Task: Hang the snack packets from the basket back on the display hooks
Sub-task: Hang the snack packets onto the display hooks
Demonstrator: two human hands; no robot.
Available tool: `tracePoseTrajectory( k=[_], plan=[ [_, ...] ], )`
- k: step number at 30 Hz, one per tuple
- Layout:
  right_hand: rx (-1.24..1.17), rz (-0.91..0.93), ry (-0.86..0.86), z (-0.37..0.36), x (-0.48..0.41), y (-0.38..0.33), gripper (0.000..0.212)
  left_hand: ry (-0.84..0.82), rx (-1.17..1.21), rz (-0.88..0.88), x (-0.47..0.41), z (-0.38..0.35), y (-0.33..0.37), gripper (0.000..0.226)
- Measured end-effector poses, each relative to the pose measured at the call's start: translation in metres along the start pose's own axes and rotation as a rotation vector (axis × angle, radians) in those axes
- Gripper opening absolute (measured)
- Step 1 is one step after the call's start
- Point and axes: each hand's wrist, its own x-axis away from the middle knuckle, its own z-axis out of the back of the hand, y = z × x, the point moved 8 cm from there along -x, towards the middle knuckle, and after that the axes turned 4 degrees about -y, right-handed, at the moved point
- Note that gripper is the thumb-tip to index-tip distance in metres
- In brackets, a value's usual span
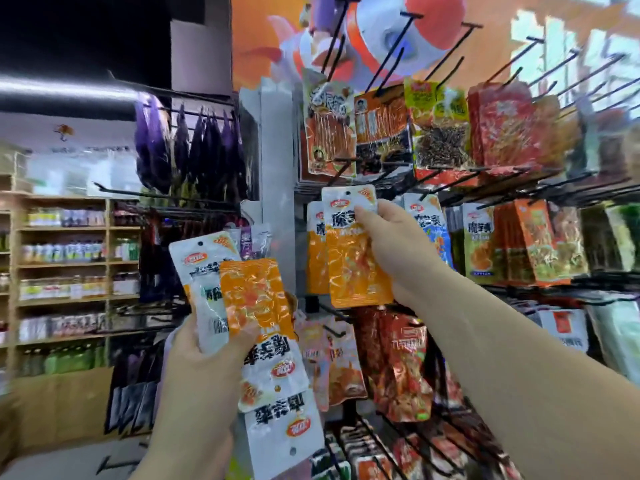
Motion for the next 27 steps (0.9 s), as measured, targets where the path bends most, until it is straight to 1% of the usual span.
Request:
tracePoseTrajectory(
  k=[2,5,8,11,17,20,24,27],
  plan=[
    [0.028,0.022,0.064,0.002,-0.009,-0.001,0.041,-0.002,0.017,0.009,-0.003,-0.006,0.001,0.022],
    [0.010,0.008,0.141,0.004,-0.019,0.001,0.030,0.004,0.025,-0.008,-0.007,-0.017,0.005,0.023],
    [-0.010,0.001,0.134,0.002,-0.025,0.006,0.026,-0.011,0.051,-0.027,-0.009,-0.028,0.007,0.026],
    [-0.009,0.021,0.126,0.002,-0.030,0.004,0.028,-0.012,0.068,-0.024,-0.012,-0.032,0.004,0.028],
    [0.011,0.015,0.121,0.000,-0.040,0.000,0.047,0.020,0.074,-0.054,-0.021,-0.034,0.004,0.027],
    [-0.015,0.010,0.156,0.002,-0.042,-0.003,0.044,0.016,0.064,-0.071,-0.023,-0.036,0.007,0.026],
    [-0.002,-0.021,0.169,0.010,-0.044,-0.005,0.052,0.016,0.052,-0.088,-0.027,-0.036,0.009,0.027],
    [0.043,-0.025,0.153,0.009,-0.042,-0.007,0.047,0.015,0.056,-0.094,-0.028,-0.036,0.010,0.027]
  ],
)
